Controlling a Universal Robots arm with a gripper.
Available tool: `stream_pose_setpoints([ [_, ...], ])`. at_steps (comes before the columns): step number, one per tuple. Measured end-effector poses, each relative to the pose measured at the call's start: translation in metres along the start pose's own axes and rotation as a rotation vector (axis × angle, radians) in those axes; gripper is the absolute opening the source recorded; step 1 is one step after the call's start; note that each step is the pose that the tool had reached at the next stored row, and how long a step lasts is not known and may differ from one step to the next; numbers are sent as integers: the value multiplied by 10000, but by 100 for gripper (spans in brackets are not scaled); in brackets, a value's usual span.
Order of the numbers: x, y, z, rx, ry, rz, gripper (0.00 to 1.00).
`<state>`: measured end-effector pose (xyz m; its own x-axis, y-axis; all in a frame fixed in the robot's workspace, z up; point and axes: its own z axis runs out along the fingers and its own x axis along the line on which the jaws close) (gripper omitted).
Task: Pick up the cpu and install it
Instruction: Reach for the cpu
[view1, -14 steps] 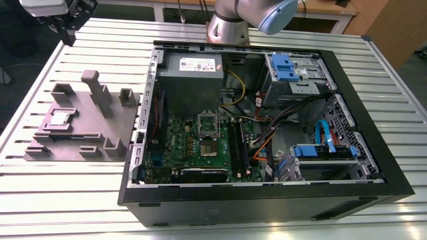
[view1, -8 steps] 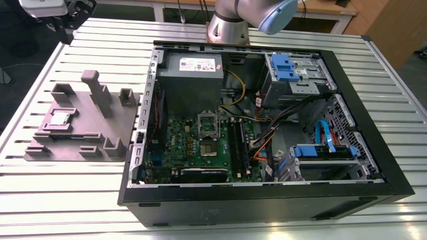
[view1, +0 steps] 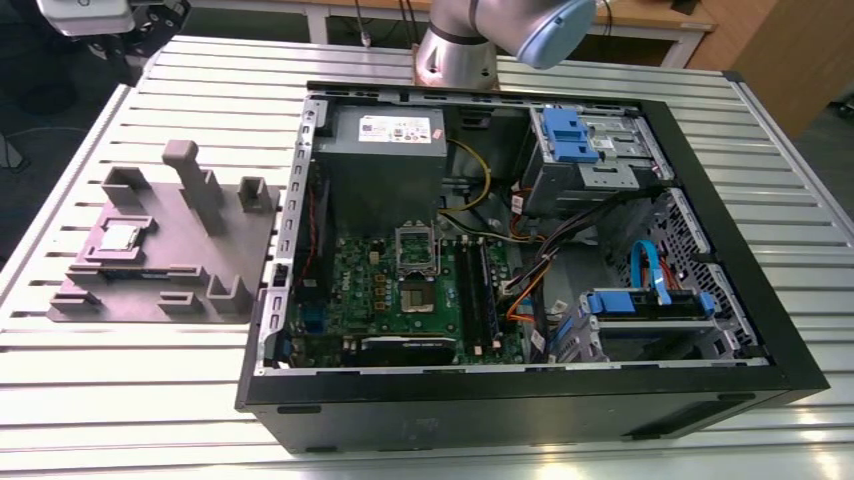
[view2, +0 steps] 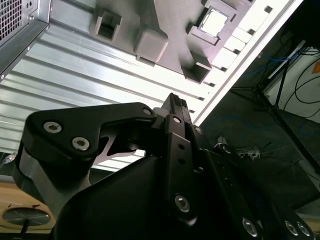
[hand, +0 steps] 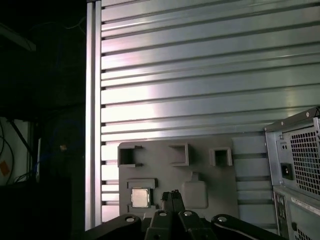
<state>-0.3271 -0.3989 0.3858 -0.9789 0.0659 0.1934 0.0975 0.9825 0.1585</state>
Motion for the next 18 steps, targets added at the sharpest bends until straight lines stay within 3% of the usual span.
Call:
stream_pose_setpoints([
  [18, 0, 0, 1, -338, 695, 47, 10],
])
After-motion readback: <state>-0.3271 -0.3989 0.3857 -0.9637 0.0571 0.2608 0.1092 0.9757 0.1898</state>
